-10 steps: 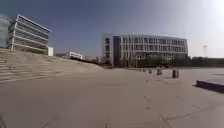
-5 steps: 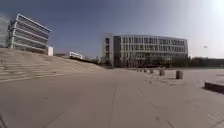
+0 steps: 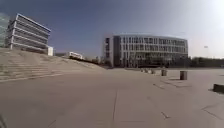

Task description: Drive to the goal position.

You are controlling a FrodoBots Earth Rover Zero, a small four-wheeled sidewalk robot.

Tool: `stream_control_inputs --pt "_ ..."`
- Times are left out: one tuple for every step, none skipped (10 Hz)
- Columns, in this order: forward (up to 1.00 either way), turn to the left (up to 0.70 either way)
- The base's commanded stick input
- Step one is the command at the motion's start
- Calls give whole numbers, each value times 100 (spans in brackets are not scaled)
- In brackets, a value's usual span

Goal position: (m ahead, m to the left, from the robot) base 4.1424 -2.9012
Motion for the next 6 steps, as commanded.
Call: stream_control_inputs --pt "70 -35" --pt "70 -35" --pt "70 -35" --pt "70 -35" --pt "70 -35" --pt "70 -35"
